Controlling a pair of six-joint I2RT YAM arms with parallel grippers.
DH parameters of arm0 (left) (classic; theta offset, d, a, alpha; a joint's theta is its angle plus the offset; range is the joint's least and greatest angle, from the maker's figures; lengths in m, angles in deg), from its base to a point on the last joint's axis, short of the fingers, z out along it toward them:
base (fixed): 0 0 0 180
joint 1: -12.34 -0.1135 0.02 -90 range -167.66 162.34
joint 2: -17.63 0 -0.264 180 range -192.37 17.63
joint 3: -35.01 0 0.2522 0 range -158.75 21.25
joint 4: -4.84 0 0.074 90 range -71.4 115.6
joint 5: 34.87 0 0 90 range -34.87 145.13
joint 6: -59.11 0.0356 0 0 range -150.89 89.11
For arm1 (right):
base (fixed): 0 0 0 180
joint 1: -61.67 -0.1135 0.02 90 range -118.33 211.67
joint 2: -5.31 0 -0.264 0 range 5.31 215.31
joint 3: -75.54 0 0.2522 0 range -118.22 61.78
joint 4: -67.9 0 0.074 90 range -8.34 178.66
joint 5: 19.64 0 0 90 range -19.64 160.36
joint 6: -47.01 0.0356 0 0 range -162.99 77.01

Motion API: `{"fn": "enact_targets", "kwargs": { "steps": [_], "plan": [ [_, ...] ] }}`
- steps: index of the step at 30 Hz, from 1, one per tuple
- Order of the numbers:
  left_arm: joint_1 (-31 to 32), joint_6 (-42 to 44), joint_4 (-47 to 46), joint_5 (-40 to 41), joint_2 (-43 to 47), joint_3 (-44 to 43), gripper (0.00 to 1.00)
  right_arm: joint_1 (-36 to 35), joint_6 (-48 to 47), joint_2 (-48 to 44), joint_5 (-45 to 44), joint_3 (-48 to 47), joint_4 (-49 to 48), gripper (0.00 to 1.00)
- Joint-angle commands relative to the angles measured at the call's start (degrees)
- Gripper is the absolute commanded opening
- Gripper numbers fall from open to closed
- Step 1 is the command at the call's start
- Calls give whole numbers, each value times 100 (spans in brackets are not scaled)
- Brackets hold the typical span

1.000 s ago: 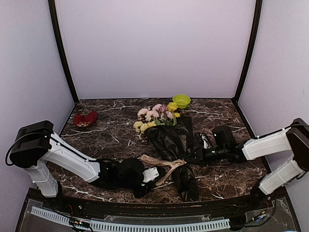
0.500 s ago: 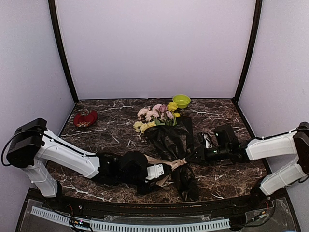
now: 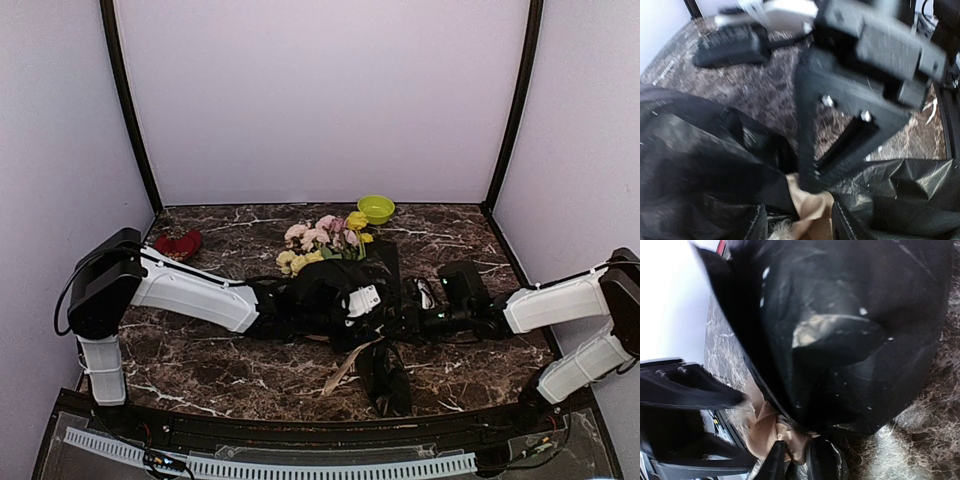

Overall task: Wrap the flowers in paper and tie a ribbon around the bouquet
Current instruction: Adjust the ribbon on the folded bouquet.

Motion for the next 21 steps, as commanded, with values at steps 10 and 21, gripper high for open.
{"fn": "enact_targets", "kwargs": {
  "steps": [10, 21],
  "plan": [
    [53, -157, -731, -718, 1869, 1746, 62, -41, -75, -7, -47, 2, -234, 0],
    [46, 379, 155, -1008, 3521, 2854, 82, -192, -433, 49, 55, -268, 12, 0]
  ]
}}
